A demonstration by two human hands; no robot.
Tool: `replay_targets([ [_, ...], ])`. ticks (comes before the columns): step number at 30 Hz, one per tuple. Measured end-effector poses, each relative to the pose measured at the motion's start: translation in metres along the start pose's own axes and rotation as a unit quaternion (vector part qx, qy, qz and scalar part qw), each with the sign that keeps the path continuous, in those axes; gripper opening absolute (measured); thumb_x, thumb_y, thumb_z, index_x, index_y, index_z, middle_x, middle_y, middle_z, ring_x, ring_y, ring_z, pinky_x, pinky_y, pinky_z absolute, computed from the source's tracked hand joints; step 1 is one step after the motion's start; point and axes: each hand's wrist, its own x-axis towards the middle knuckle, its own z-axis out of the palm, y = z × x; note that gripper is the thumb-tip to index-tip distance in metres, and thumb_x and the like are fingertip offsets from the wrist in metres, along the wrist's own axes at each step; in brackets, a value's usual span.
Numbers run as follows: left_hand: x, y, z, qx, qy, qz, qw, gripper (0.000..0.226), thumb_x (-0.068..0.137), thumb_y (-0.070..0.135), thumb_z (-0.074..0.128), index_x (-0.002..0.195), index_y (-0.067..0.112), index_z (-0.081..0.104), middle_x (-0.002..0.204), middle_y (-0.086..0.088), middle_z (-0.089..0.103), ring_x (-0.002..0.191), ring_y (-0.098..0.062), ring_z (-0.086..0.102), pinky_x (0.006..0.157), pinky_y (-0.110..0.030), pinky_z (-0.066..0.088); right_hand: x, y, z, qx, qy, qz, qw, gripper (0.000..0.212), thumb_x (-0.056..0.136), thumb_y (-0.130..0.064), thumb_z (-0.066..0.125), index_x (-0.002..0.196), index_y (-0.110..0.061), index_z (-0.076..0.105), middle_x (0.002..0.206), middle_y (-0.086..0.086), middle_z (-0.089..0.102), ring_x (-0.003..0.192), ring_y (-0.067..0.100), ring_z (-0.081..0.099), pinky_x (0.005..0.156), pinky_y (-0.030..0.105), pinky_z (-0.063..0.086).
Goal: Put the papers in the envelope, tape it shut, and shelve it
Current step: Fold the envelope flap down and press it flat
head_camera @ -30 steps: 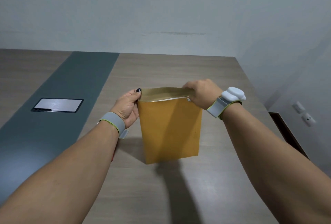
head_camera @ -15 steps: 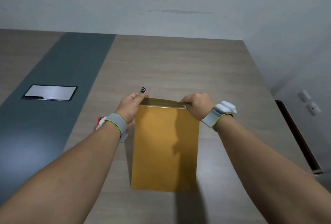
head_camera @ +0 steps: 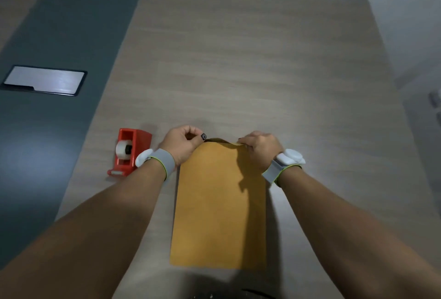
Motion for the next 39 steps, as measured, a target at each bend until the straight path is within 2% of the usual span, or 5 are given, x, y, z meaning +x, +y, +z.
replay_targets([
  [5,0.007,-0.026,0.004,0.238,-0.026,0.122,0.963,0.021,0.086,0.048,0.060,0.087,0.032,0.073,0.097,0.008,0.065,0.095,-0.020,0.063,0.085,-0.037,0.053,-0.009,0.009,0.029,-0.004,0.099,-0.091,0.991,0.036,0.067,0.003,0.056,0.097,-0.005,0.076,0.097,0.015,0.075,0.090,0.038,0.070,0.077,0.042,0.058],
  [16,-0.007,-0.059,0.019,0.426,0.020,0.315,0.848,0.034,0.091,0.031,0.056,0.116,0.014,0.071,0.125,-0.005,0.066,0.124,-0.032,0.055,0.109,-0.050,0.035,-0.026,0.027,0.067,-0.049,0.110,-0.070,0.990,0.051,0.086,-0.007,0.031,0.124,-0.004,0.065,0.134,0.016,0.062,0.128,0.040,0.054,0.112,0.057,0.034],
  [23,-0.020,-0.053,0.044,0.480,-0.016,0.324,0.815,0.060,0.092,0.038,0.056,0.146,0.016,0.039,0.149,-0.010,0.051,0.140,-0.035,0.044,0.117,-0.051,0.031,-0.021,0.022,0.053,-0.006,0.174,-0.003,0.985,0.022,0.084,-0.017,0.064,0.104,-0.021,0.074,0.094,0.004,0.070,0.084,0.033,0.059,0.073,0.039,0.046],
  [30,-0.023,-0.057,0.059,0.496,0.097,0.516,0.691,0.035,0.092,0.011,0.053,0.122,0.021,0.068,0.123,-0.005,0.050,0.105,-0.031,0.051,0.095,-0.049,0.042,-0.009,0.021,0.042,-0.006,0.144,0.044,0.989,0.022,0.085,-0.026,0.058,0.096,-0.029,0.076,0.083,0.002,0.064,0.078,0.032,0.058,0.068,0.037,0.042],
  [39,-0.022,-0.042,0.061,0.559,-0.076,0.457,0.688,0.050,0.092,0.012,0.033,0.135,0.007,0.058,0.133,-0.015,0.062,0.109,-0.038,0.061,0.095,-0.049,0.048,-0.008,0.020,0.055,-0.006,0.168,-0.012,0.986,0.037,0.084,-0.027,0.044,0.101,-0.022,0.076,0.086,0.003,0.066,0.076,0.032,0.057,0.066,0.037,0.041],
])
